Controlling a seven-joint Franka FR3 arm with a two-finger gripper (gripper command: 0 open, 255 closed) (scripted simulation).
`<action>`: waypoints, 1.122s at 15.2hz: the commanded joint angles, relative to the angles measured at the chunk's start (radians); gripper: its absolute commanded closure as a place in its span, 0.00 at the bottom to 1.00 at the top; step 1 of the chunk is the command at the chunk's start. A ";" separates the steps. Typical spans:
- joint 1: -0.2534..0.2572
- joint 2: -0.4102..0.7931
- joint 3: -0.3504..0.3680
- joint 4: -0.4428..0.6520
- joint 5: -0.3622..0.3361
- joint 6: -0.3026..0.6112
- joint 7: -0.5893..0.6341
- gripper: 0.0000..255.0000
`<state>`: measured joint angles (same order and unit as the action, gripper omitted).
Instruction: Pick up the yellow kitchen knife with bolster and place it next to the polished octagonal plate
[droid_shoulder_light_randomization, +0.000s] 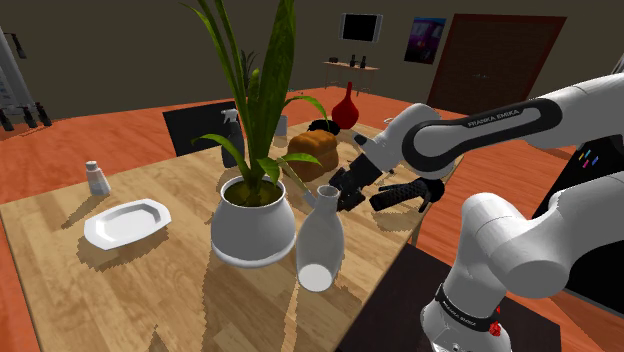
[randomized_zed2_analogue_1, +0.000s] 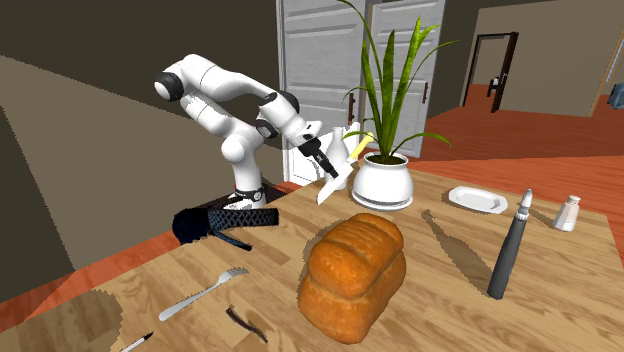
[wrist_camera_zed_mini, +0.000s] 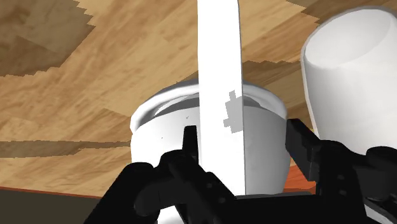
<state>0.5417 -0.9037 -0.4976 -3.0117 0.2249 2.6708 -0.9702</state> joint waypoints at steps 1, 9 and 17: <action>0.000 0.000 0.000 0.000 0.000 0.000 0.000 1.00; 0.000 0.000 0.000 0.000 0.000 0.000 0.000 1.00; -0.038 -0.057 0.065 0.071 -0.016 -0.131 0.067 1.00</action>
<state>0.5084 -0.9525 -0.4423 -2.9513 0.2107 2.5590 -0.9132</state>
